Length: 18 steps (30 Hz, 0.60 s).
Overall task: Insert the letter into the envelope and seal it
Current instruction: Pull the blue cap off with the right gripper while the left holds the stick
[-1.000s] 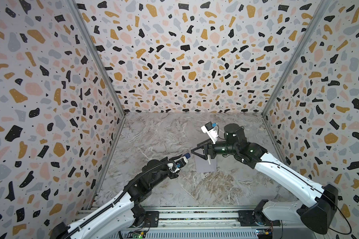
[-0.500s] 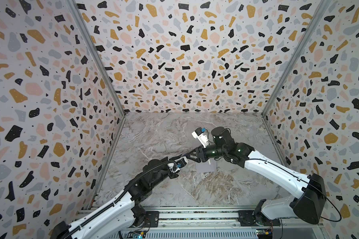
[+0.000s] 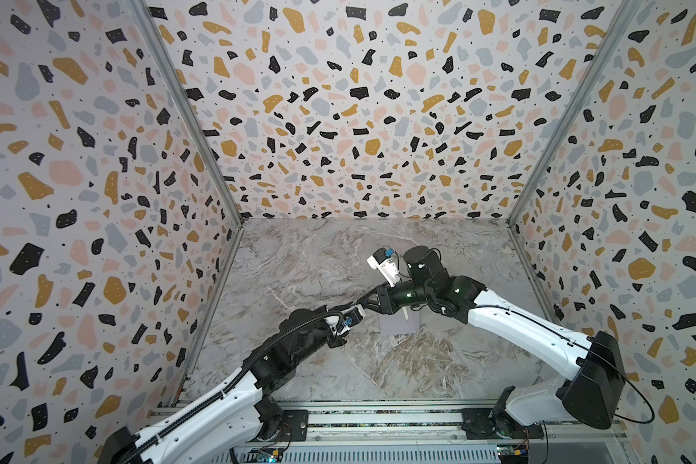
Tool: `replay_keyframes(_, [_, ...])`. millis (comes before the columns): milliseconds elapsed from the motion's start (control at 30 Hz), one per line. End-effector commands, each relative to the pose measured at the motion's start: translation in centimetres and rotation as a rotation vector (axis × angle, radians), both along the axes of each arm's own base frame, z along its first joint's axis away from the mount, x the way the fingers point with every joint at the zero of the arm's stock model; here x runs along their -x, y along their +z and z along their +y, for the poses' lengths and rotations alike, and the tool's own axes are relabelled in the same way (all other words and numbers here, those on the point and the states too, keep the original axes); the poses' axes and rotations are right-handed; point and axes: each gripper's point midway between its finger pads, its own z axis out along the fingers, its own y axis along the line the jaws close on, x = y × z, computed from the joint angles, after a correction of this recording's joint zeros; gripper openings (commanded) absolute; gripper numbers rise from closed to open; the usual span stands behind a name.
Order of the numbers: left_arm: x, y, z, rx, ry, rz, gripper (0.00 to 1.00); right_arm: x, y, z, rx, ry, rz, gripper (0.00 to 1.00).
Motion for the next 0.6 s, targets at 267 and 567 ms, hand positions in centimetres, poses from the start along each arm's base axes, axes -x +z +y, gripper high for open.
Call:
replay_keyframes(267, [0.7,1.8,-0.9,0.045,-0.063,-0.036,0.0,2.6,4.3,0.2,-0.074,0.284,-0.353,0.07])
replay_keyframes(567, [2.6,2.8,-1.8,0.099,-0.176,-0.054,0.0,4.4,3.1,-1.2,0.035,0.577,-0.802,0.0])
